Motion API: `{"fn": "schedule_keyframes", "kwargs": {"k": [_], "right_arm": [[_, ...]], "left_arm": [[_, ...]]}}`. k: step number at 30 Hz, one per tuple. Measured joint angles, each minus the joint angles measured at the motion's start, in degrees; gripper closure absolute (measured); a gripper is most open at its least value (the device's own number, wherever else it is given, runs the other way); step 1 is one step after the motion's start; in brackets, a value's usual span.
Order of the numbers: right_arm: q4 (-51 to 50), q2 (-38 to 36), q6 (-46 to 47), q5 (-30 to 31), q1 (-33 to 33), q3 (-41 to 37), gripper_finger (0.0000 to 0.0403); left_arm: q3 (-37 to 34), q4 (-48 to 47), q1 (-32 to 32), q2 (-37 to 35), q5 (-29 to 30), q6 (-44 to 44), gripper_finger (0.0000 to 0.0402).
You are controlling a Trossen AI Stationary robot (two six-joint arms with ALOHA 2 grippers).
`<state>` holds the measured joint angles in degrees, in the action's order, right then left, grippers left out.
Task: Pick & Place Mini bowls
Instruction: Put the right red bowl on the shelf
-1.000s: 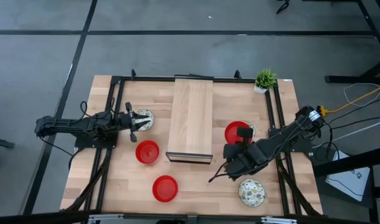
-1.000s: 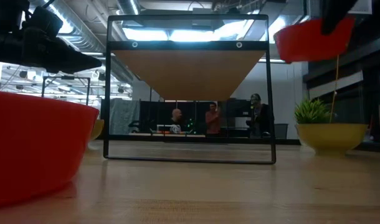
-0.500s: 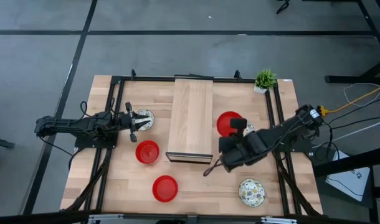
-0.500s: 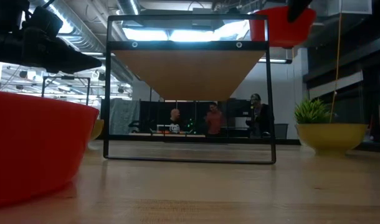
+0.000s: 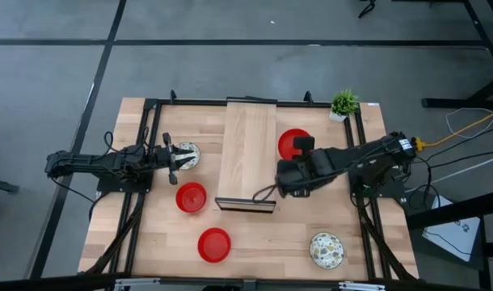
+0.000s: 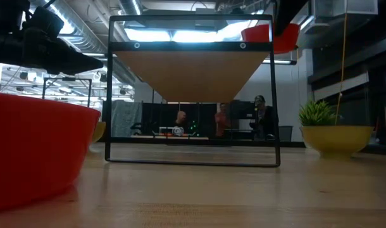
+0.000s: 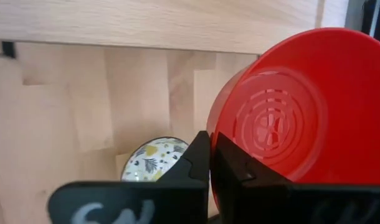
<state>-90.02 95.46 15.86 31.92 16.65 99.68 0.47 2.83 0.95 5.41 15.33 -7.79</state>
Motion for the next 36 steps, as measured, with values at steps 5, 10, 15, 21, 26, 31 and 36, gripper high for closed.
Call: {"fn": "schedule_keyframes", "kwargs": {"k": [5, 10, 15, 21, 26, 31, 36], "right_arm": [[0.0, 0.0, -1.99, -0.06, -3.49, 0.0, 0.0397], [0.0, 0.0, -3.26, -1.53, -8.01, 0.0, 0.0397], [1.08, 0.0, -4.75, -3.36, -12.65, 0.0, 0.0397], [7.03, 0.0, -7.24, -6.59, -17.4, 0.0, 0.0397], [13.39, 0.0, -11.06, -10.52, -20.68, 0.0, 0.0397], [18.3, 0.0, -12.53, -15.74, -23.99, 0.0, 0.0397], [23.28, 0.0, -14.77, -21.42, -25.79, 0.0, 0.0397]], "left_arm": [[0.01, -0.02, 0.01, -0.01, 0.01, 0.02, 0.0316], [0.01, -0.01, 0.0, 0.0, 0.0, 0.02, 0.0316], [0.01, 0.0, 0.0, -0.01, 0.0, 0.0, 0.0316], [0.0, 0.0, 0.02, -0.02, 0.0, 0.02, 0.0316], [0.01, -0.01, 0.02, -0.01, 0.01, 0.02, 0.0316], [0.0, -0.02, 0.02, 0.0, 0.0, 0.01, 0.0316], [0.0, 0.0, 0.0, 0.0, 0.0, 0.0, 0.0316]]}}
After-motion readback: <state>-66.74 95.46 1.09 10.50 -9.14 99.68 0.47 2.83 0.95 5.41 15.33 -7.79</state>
